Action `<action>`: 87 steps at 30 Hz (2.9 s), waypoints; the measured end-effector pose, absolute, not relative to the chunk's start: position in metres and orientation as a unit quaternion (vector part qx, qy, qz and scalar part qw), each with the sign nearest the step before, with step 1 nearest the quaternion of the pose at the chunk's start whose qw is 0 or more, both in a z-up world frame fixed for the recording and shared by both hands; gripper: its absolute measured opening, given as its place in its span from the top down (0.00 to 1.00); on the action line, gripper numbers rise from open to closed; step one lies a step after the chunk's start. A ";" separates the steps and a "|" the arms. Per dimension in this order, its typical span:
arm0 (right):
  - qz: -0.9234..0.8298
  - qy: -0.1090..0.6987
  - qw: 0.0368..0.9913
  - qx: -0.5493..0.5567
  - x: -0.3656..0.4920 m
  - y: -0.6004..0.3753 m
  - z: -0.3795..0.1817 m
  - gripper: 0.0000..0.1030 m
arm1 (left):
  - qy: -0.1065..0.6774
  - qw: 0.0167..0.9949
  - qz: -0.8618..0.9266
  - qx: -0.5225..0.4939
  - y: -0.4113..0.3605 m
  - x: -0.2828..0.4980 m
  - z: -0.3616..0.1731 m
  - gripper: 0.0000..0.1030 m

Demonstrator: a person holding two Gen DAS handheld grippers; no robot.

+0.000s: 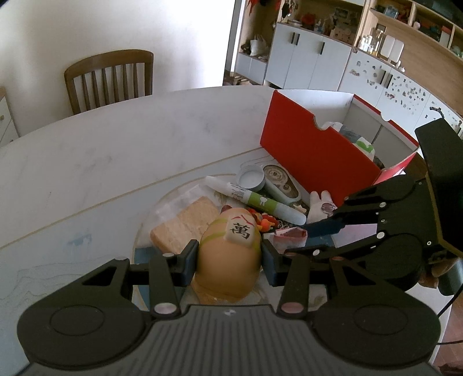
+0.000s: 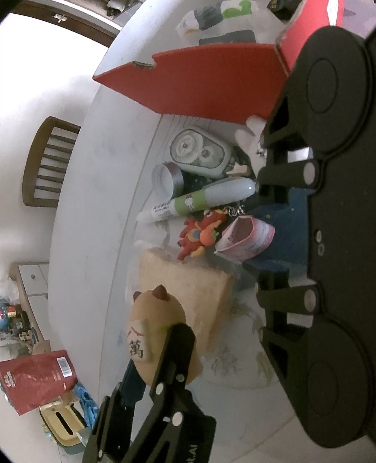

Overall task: Organize objects
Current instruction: 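Grasp the round bread bun with the left tool while the right tool grasps the pink tube, then carry the bread bun and pink tube over into the red box with both tools, then open both tools to drop the bun and pink tube inside the box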

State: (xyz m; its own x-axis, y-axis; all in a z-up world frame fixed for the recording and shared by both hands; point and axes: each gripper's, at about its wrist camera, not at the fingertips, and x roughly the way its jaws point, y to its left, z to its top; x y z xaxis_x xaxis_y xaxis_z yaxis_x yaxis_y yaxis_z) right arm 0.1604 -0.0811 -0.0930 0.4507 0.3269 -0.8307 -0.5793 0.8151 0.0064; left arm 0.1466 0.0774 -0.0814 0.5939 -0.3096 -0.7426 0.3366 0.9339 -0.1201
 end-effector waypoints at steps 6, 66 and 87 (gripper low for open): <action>0.273 0.438 0.846 -0.133 0.155 -0.083 -0.084 0.80 | 0.412 0.893 -0.179 0.013 0.074 0.144 -0.078 0.57; 0.134 0.423 0.895 -0.039 0.238 -0.338 -0.036 0.81 | 0.456 0.852 -0.240 0.088 -0.220 0.265 -0.054 0.57; 0.137 0.467 0.873 -0.029 0.247 -0.350 -0.066 0.77 | 0.484 0.842 -0.212 0.112 -0.232 0.277 -0.081 0.44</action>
State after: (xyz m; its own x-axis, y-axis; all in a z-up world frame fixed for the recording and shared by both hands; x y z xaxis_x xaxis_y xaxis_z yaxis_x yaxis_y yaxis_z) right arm 0.2474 -0.3496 -0.0664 0.5267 0.2124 -0.8231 -0.2670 0.9606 0.0770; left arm 0.2770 -0.2322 -0.0813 0.4423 -0.2482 -0.8618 0.4658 0.8848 -0.0158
